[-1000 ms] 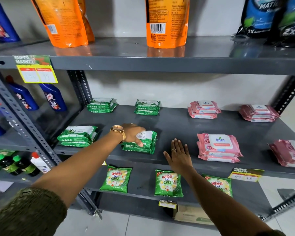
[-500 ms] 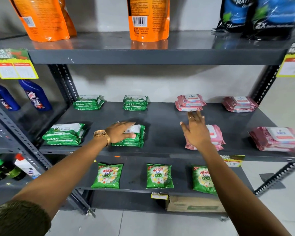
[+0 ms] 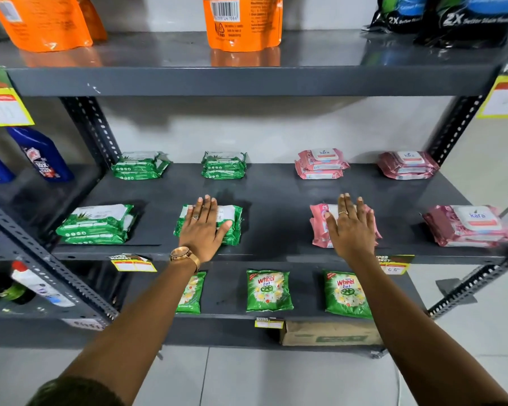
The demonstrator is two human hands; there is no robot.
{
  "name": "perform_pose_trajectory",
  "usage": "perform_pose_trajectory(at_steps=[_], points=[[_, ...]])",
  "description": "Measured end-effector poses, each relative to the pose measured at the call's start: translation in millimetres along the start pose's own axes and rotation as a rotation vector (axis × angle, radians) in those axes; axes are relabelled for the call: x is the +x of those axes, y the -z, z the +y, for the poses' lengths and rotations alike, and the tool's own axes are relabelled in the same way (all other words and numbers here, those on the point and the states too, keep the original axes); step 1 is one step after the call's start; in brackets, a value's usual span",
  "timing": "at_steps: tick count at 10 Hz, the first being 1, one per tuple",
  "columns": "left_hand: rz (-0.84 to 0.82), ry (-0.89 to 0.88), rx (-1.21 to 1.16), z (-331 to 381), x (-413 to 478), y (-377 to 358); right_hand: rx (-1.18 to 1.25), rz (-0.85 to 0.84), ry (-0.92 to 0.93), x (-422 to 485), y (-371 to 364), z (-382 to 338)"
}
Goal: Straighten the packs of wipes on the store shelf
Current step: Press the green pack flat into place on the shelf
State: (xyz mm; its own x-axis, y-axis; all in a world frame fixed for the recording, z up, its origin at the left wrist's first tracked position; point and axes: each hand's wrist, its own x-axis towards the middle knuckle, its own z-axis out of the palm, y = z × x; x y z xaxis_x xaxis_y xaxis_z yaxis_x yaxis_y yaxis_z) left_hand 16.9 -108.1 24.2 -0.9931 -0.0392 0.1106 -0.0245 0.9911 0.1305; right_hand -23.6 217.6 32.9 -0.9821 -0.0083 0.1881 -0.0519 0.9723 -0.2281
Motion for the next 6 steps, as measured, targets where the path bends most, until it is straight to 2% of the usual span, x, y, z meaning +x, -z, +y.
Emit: perform_pose_trajectory(at_steps=[2, 3, 5, 6], points=[[0.066, -0.022, 0.012, -1.5, -6.1, -7.9, -0.017, 0.048, 0.0, -2.4, -5.7, -1.0], [0.042, -0.018, 0.011, -1.4, -7.6, -6.3, -0.032, 0.049, -0.001, -1.7, -6.5, -1.5], [-0.099, -0.02, 0.008, -1.9, 1.9, 13.3, -0.033, -0.053, -0.011, -2.0, 5.5, -1.4], [-0.05, -0.074, 0.0, 7.9, -3.4, 30.1, 0.02, -0.009, 0.001, -12.7, 26.5, -15.5]])
